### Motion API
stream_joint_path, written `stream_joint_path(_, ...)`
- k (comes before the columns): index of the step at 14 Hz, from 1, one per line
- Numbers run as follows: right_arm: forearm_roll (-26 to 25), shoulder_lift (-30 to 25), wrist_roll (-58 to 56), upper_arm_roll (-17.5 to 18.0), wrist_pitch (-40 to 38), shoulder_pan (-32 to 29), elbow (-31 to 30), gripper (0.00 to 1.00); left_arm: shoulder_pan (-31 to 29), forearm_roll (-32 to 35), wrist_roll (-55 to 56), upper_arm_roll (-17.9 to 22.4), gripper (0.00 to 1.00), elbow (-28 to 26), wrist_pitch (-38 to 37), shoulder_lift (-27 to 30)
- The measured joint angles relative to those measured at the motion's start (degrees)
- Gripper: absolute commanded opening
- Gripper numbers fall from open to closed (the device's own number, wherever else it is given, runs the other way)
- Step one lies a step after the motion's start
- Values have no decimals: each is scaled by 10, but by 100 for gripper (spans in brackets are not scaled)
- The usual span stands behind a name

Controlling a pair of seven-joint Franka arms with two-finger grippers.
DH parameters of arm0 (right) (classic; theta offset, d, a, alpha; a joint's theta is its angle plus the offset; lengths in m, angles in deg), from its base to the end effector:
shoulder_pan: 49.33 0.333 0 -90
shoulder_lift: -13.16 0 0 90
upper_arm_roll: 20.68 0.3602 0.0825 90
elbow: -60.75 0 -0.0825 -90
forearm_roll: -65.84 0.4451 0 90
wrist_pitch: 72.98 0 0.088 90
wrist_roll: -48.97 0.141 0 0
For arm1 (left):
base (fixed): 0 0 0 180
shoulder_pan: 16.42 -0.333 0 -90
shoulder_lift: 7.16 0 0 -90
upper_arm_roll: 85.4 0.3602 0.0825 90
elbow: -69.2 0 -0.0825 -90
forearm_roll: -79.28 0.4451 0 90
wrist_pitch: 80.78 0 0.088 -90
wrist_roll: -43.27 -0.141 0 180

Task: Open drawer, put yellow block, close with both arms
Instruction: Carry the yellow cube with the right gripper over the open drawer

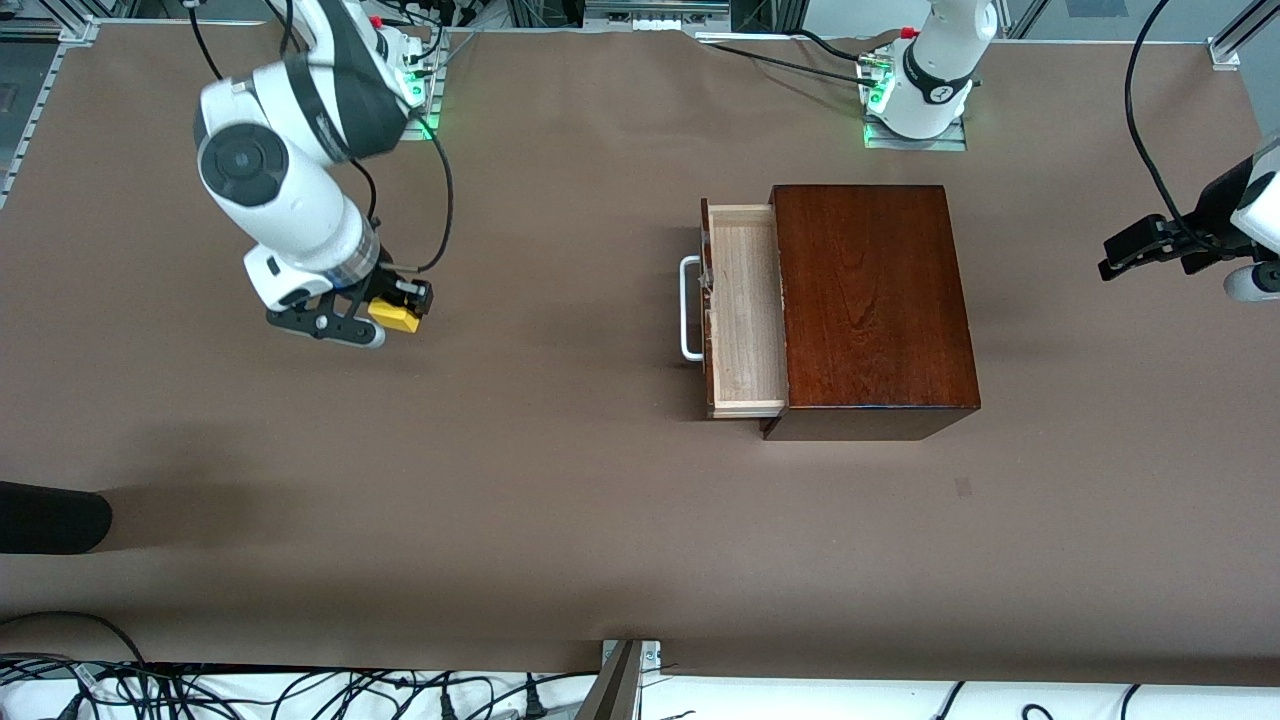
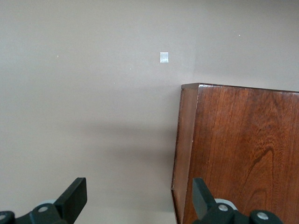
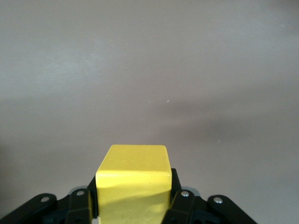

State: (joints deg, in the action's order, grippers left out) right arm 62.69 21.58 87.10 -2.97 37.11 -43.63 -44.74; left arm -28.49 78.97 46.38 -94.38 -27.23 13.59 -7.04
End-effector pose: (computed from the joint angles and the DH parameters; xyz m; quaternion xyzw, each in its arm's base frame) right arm 0.6035 0.2482 0.4300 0.9925 -0.1188 -0.0238 0.0179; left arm 0.6155 0.0324 0.5825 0.9984 0.0543 -0.0169 0.0025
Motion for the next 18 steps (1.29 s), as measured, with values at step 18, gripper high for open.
stream_joint_path(18,1,278,922,43,-1,292,380,0,62,0,5,61,100,1,4,0)
